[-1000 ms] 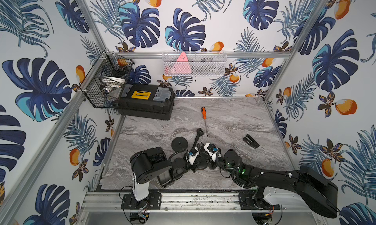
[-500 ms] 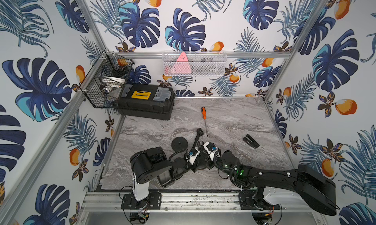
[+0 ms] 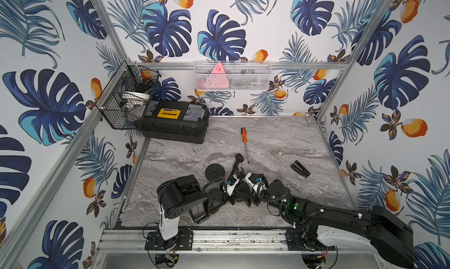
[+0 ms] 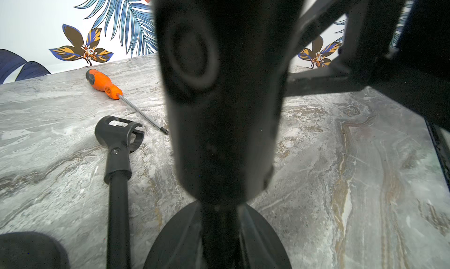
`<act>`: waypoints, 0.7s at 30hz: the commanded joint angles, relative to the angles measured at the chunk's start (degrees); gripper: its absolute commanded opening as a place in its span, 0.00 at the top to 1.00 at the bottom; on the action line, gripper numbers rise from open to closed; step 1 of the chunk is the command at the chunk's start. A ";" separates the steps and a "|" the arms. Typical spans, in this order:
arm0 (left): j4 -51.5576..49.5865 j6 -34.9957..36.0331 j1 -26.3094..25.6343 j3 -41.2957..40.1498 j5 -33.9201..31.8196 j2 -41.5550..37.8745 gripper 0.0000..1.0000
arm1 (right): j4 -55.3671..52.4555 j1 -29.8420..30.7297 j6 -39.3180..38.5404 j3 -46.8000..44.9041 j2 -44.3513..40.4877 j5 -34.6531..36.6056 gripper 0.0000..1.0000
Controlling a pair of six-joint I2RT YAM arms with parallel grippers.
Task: Assemble a microphone stand
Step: Screw the microphone stand pole into the microphone stand base.
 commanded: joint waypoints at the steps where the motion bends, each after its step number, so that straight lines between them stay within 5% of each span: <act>1: 0.70 -0.33 0.18 0.27 -0.91 0.43 0.79 | -7.12 -1.39 -3.05 0.58 -2.24 -8.73 0.00; 12: 0.67 -0.25 0.18 0.33 -0.73 0.34 0.78 | -5.91 -19.62 -4.89 -0.45 -7.24 -33.57 0.11; 15: 0.67 -0.01 0.17 0.26 -0.82 0.25 0.78 | -6.30 -22.65 -8.48 1.21 -4.52 -39.85 0.26; 21: 0.67 0.43 0.17 0.08 -0.29 0.08 0.78 | -9.81 -30.45 -14.85 8.18 5.51 -56.61 0.30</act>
